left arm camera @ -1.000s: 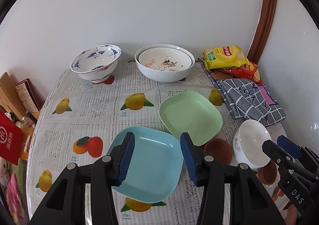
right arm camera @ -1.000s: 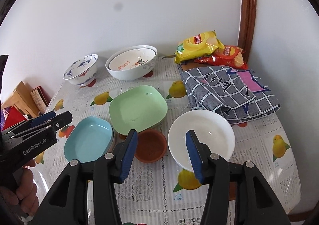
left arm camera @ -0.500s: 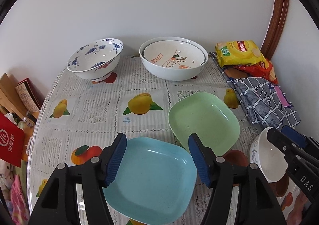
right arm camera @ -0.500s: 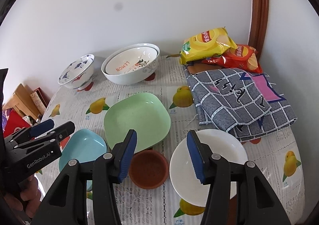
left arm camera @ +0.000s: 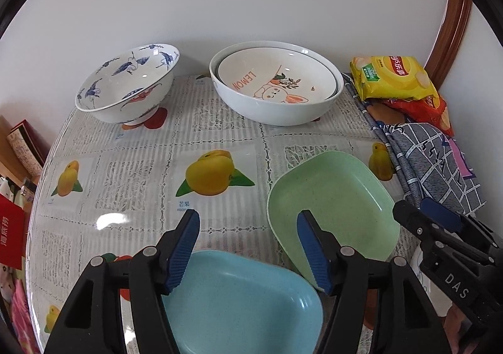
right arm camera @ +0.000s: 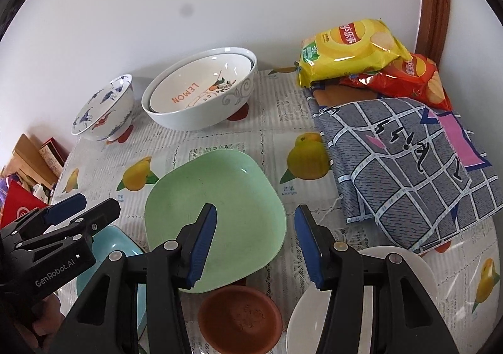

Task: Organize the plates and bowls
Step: 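Move the right gripper to the green plate rim and close on it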

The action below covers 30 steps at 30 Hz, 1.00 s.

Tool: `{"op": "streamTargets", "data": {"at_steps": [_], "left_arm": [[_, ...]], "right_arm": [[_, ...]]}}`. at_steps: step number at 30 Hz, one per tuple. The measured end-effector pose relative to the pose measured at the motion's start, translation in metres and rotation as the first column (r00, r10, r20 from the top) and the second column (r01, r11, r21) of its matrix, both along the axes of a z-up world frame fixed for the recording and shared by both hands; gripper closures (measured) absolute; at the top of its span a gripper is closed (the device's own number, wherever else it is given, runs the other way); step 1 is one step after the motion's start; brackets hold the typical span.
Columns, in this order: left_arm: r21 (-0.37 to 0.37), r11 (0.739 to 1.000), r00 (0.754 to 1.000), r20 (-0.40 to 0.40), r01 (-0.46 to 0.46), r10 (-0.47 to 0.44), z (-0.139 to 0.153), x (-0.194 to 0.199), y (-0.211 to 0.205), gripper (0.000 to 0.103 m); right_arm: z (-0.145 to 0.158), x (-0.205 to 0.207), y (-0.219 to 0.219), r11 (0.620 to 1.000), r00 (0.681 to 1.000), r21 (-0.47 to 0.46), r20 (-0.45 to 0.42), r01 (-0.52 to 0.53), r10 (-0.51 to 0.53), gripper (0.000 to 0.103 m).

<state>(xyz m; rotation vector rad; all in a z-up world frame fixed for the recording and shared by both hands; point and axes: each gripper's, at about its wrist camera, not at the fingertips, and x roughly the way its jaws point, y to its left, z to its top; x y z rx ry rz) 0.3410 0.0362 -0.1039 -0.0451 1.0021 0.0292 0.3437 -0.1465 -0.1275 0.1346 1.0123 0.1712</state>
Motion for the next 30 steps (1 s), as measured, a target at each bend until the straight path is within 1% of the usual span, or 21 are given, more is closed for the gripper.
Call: {"op": "streamTargets", "data": {"at_steps": [4, 5, 6, 9, 12, 14, 16, 19, 23, 26, 29, 30], "left_arm": [[-0.027, 1.0, 1.0, -0.028, 0.006, -0.007, -0.013, 0.013, -0.001, 0.041], [-0.029, 1.0, 1.0, -0.031, 0.006, -0.007, -0.016, 0.014, -0.001, 0.041], [-0.029, 1.0, 0.999, -0.037, 0.006, -0.007, -0.019, 0.017, -0.001, 0.041], [-0.037, 0.999, 0.998, -0.055, 0.007, -0.009, -0.027, 0.025, -0.001, 0.041], [-0.025, 1.0, 0.998, -0.069, 0.005, -0.006, -0.034, 0.031, -0.003, 0.041], [-0.02, 1.0, 0.997, -0.076, 0.003, -0.004, -0.038, 0.035, -0.004, 0.041], [-0.024, 1.0, 0.997, -0.082, 0.005, -0.007, -0.042, 0.038, -0.005, 0.042], [-0.024, 1.0, 0.995, -0.095, 0.011, -0.013, -0.047, 0.042, -0.007, 0.047], [-0.021, 1.0, 0.994, -0.105, 0.015, -0.017, -0.052, 0.047, -0.01, 0.053], [-0.02, 1.0, 0.993, -0.114, 0.02, -0.022, -0.056, 0.048, -0.012, 0.058], [-0.033, 0.999, 0.992, -0.124, 0.025, -0.029, -0.061, 0.05, -0.013, 0.064], [-0.036, 0.999, 0.991, -0.127, 0.026, -0.031, -0.062, 0.052, -0.013, 0.067]], "right_arm": [[-0.012, 0.009, 0.001, 1.0, 1.0, -0.012, -0.024, 0.012, -0.012, 0.051], [-0.015, 0.011, 0.002, 1.0, 0.999, -0.021, -0.029, 0.019, -0.02, 0.051], [-0.017, 0.012, 0.001, 1.0, 0.999, -0.006, -0.032, 0.004, -0.004, 0.051], [-0.023, 0.017, -0.001, 1.0, 0.999, -0.023, -0.046, 0.014, -0.015, 0.051], [-0.028, 0.022, -0.002, 0.999, 0.998, -0.029, -0.058, 0.013, -0.015, 0.051], [-0.032, 0.025, -0.002, 0.999, 0.998, -0.042, -0.067, 0.019, -0.022, 0.053], [-0.035, 0.027, -0.003, 0.998, 0.996, -0.054, -0.081, 0.021, -0.025, 0.057], [-0.037, 0.031, -0.001, 0.996, 0.995, -0.083, -0.089, 0.037, -0.044, 0.059], [-0.04, 0.036, 0.004, 0.996, 0.993, -0.088, -0.109, 0.025, -0.034, 0.061], [-0.041, 0.04, 0.006, 0.994, 0.991, -0.11, -0.126, 0.029, -0.043, 0.064], [-0.045, 0.043, 0.011, 0.992, 0.988, -0.12, -0.147, 0.024, -0.041, 0.068], [-0.047, 0.044, 0.012, 0.992, 0.988, -0.121, -0.153, 0.02, -0.039, 0.07]]}}
